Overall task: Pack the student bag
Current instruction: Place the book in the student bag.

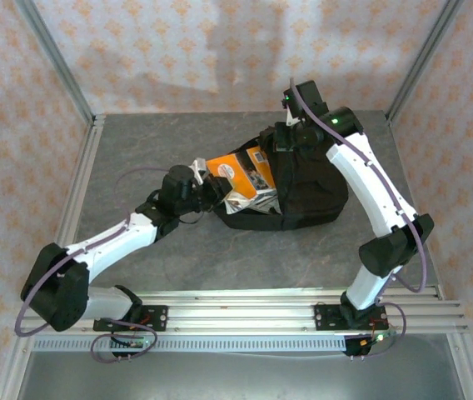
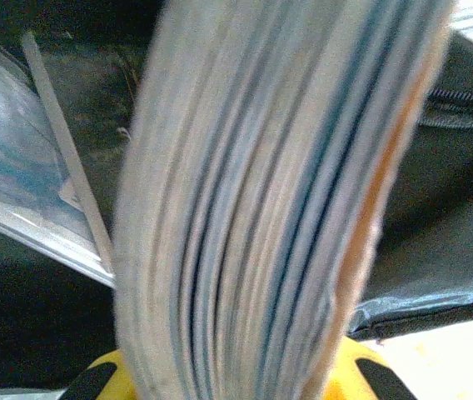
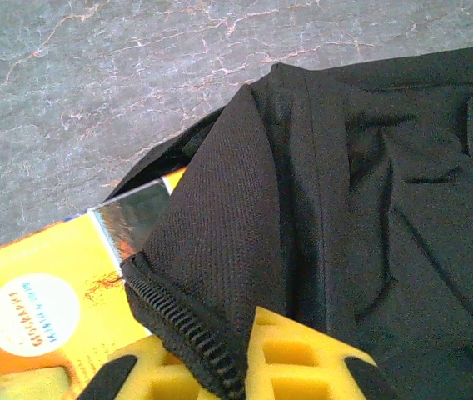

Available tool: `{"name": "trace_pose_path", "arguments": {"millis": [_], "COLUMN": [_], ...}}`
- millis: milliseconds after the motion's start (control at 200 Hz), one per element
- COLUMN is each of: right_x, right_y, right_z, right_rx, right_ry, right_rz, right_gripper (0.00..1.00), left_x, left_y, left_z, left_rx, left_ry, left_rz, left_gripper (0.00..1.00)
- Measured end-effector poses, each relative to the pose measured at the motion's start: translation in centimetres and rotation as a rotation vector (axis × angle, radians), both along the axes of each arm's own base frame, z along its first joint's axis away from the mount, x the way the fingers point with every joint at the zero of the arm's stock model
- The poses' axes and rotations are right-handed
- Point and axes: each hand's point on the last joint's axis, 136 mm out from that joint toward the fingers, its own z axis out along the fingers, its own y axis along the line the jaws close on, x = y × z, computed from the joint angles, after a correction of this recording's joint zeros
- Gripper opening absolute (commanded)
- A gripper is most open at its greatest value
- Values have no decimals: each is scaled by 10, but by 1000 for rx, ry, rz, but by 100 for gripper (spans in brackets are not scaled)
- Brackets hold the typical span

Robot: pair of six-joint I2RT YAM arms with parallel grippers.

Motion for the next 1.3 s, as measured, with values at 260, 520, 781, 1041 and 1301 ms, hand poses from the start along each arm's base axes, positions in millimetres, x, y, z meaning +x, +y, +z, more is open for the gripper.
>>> {"name": "trace_pose_path", "arguments": {"millis": [260, 520, 781, 1041, 1301], "right_x": [-1, 5, 7, 10, 9], "right_y": [8, 22, 22, 13, 13], "right_z": [-2, -11, -33, -33, -50], "right_rx": [31, 120, 173, 208, 197], "right_ry": [20, 41, 76, 53, 72], "right_rz": [24, 8, -63, -105, -106], "right_gripper": [0, 0, 0, 0, 0], "left_x": [18, 52, 55, 38, 20], "left_y": [-26, -89, -129, -106, -54], "left_z": [-33, -30, -63, -48, 24], "left_rx": [-42, -62, -31, 60, 128], "left_ry": [75, 41, 73, 52, -98], "left_rz": [-48, -140, -207, -200, -125], "left_gripper": [0, 16, 50, 79, 85]}}
